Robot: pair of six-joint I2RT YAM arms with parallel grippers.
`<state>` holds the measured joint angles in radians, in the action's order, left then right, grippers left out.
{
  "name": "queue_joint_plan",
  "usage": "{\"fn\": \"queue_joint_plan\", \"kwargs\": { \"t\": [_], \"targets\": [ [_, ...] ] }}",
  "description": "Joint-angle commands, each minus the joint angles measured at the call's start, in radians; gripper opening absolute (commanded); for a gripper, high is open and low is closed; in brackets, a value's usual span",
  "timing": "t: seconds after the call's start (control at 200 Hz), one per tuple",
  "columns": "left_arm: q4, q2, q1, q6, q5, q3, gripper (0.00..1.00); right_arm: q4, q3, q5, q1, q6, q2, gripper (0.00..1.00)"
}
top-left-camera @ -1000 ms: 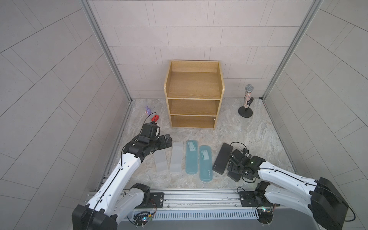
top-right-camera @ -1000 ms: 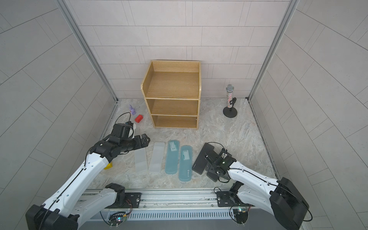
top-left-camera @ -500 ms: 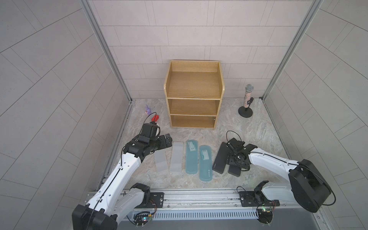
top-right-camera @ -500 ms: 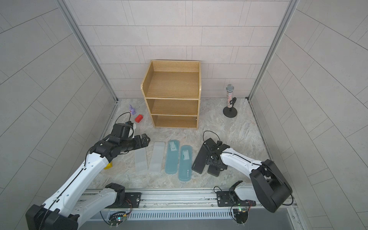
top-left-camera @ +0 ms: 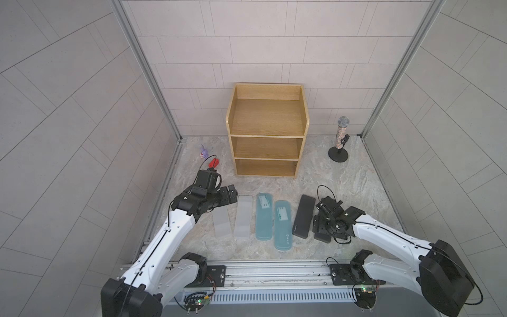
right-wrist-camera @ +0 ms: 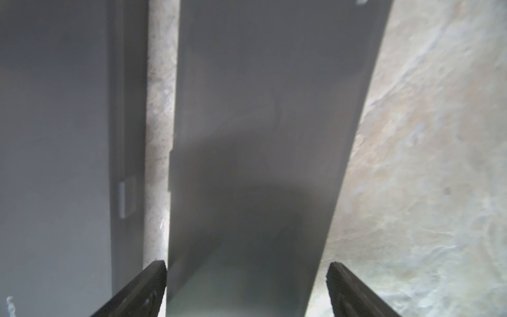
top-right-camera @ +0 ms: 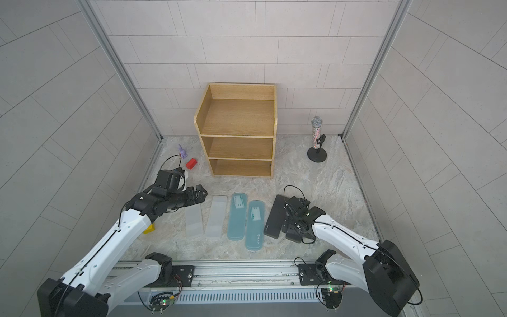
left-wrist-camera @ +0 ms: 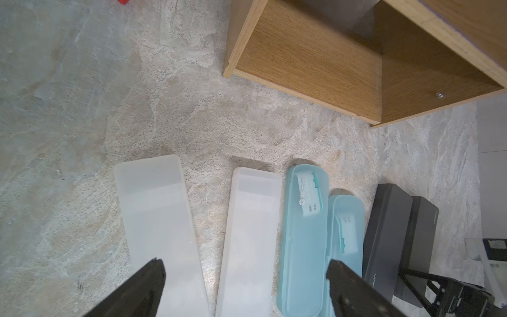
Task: Place the pencil cases on the shelf according to color
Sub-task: Pick up the pencil case from the center of the board.
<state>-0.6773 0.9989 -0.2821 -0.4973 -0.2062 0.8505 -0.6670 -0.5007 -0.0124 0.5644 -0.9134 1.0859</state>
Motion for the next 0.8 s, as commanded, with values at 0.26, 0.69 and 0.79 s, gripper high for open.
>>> {"fn": "queue_joint_plan", "kwargs": {
  "t": [0.26,0.69,0.79],
  "targets": [
    [0.046,0.008,-0.003,-0.006,-0.016,0.017,1.0,0.073,0.038,0.005,0.014,-0.061,0.101,0.95],
    [0.045,0.003,-0.002,0.002,-0.015,0.021,1.0,0.102,0.061,0.082,0.117,-0.153,0.171,0.77],
    [0.047,0.002,-0.002,0.003,-0.016,0.022,1.0,0.084,0.072,0.104,0.136,-0.169,0.133,0.66]
  ]
}}
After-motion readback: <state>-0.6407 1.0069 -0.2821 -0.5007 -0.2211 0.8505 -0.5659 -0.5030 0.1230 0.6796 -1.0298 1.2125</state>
